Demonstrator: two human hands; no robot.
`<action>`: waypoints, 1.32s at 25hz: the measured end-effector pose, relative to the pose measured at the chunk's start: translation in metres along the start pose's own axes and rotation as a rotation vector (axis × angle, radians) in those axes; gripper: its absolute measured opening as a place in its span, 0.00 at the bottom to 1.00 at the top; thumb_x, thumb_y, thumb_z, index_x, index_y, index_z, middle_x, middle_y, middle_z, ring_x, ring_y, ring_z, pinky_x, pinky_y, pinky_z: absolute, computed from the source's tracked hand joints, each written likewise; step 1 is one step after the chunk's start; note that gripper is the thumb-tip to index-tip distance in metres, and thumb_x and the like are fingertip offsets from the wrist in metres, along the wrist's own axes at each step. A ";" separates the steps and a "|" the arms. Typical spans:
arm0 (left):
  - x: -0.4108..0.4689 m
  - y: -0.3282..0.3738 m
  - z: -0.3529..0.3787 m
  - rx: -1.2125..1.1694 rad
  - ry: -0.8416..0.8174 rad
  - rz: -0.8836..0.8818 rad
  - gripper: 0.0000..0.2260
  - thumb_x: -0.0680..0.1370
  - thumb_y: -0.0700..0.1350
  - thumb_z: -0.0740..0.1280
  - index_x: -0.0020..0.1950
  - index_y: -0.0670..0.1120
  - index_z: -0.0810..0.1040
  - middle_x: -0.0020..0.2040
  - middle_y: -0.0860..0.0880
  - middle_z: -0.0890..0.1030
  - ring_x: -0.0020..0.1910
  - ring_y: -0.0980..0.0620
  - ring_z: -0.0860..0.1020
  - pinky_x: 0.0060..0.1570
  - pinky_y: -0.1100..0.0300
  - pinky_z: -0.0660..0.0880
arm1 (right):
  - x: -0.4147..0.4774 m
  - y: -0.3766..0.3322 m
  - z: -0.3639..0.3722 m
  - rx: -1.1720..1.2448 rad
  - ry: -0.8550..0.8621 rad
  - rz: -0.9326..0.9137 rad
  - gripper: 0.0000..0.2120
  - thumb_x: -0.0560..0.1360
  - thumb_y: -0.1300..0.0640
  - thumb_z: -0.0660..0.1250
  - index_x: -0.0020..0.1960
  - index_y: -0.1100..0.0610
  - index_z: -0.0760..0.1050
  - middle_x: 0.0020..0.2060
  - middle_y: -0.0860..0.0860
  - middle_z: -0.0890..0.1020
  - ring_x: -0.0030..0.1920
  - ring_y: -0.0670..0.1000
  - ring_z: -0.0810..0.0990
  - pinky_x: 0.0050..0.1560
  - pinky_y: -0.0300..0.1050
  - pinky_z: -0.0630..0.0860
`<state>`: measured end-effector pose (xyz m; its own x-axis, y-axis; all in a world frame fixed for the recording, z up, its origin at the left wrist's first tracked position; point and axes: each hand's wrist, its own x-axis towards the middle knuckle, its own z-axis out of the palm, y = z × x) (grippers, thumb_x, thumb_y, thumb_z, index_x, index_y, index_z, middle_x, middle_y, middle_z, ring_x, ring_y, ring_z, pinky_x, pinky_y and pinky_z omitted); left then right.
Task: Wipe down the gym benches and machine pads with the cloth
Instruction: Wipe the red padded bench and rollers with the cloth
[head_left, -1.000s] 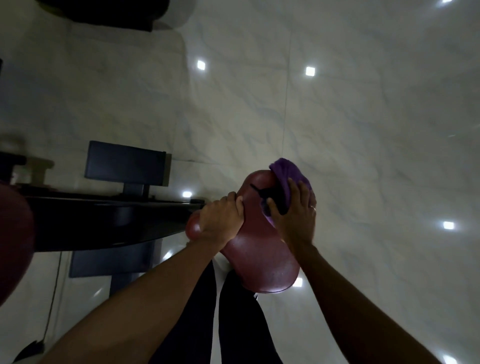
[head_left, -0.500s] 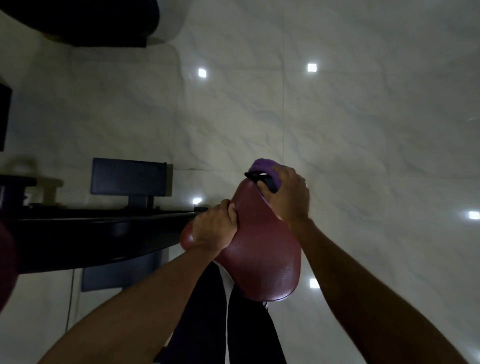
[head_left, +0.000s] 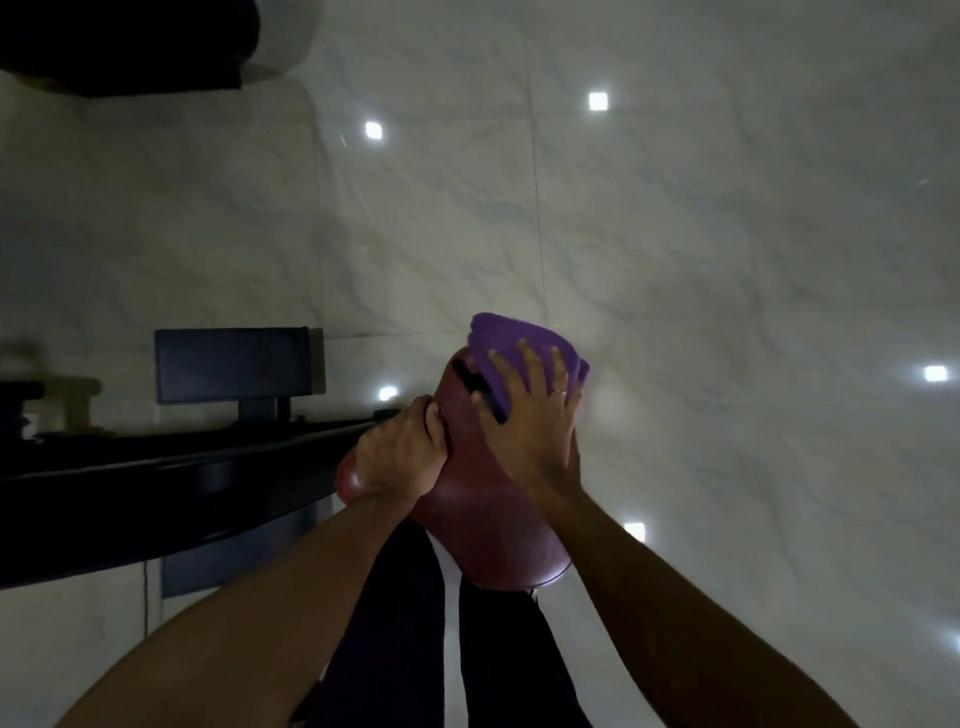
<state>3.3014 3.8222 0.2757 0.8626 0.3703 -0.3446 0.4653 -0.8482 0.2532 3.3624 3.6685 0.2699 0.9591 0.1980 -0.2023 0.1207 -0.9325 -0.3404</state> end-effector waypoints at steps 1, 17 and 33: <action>0.000 0.001 -0.001 -0.003 -0.012 -0.010 0.18 0.84 0.53 0.49 0.50 0.50 0.78 0.37 0.48 0.83 0.35 0.41 0.82 0.35 0.53 0.75 | -0.021 0.006 0.002 -0.003 0.010 -0.105 0.28 0.78 0.34 0.61 0.76 0.43 0.70 0.78 0.49 0.67 0.80 0.62 0.56 0.76 0.69 0.52; -0.001 0.002 -0.004 -0.044 -0.068 0.017 0.18 0.84 0.54 0.50 0.57 0.50 0.77 0.48 0.44 0.85 0.45 0.36 0.83 0.43 0.49 0.76 | -0.091 0.013 0.010 -0.036 0.046 0.110 0.36 0.76 0.30 0.60 0.79 0.43 0.63 0.79 0.53 0.63 0.79 0.66 0.55 0.73 0.70 0.61; 0.000 -0.002 -0.004 -0.060 -0.166 0.075 0.20 0.85 0.52 0.46 0.63 0.47 0.75 0.53 0.42 0.83 0.49 0.37 0.81 0.47 0.49 0.72 | -0.088 0.021 0.008 0.131 0.105 0.789 0.37 0.74 0.28 0.61 0.73 0.50 0.66 0.63 0.54 0.77 0.62 0.62 0.77 0.60 0.59 0.74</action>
<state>3.3010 3.8249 0.2788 0.8531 0.2346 -0.4661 0.4159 -0.8452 0.3358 3.2786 3.6342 0.2738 0.7692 -0.5395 -0.3425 -0.6268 -0.7414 -0.2397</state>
